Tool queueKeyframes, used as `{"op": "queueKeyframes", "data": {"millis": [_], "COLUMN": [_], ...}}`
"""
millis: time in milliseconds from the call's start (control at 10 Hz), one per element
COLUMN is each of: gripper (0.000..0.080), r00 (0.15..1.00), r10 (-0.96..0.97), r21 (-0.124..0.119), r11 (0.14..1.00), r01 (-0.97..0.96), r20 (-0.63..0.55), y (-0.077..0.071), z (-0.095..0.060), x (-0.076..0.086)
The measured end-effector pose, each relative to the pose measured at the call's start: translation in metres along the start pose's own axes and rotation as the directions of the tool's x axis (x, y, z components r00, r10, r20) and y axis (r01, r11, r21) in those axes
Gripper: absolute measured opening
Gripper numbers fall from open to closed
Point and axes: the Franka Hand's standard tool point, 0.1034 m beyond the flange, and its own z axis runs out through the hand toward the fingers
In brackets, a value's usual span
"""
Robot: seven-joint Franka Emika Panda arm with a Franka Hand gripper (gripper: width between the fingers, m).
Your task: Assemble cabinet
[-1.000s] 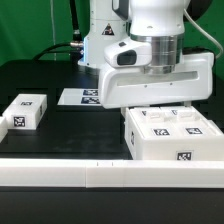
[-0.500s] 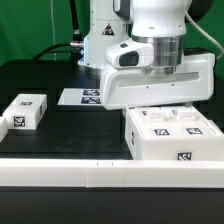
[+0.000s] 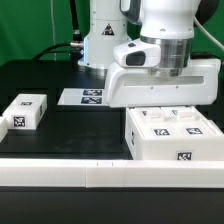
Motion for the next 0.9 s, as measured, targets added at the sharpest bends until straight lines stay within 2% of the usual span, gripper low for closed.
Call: {"op": "queueKeyframes", "data": {"millis": [300,400,600,700,800,900], "gripper": [0.0797,0.0688,0.0407,0.0225,0.0189,0.0064], "r00": [1.0,0.999,0.999,0.999,0.999,0.999], "r10": [-0.029,-0.032,-0.034,-0.039,-0.043,-0.045], "r21": [0.0,0.0,0.0,0.001,0.001,0.001], "r11": [1.0,0.999,0.999,0.999,0.999,0.999], "r01": [0.029,0.032,0.034,0.039,0.043,0.045], "r20": [-0.002,-0.006,-0.006,-0.005,-0.003,-0.002], "y": [0.0049,0.0062,0.006,0.0058,0.0057,0.0053], "z": [-0.0006,-0.0018,-0.0014,-0.001,-0.0002,0.0003], "x": [0.0017,0.0042,0.0039,0.0033,0.0026,0.0018]}}
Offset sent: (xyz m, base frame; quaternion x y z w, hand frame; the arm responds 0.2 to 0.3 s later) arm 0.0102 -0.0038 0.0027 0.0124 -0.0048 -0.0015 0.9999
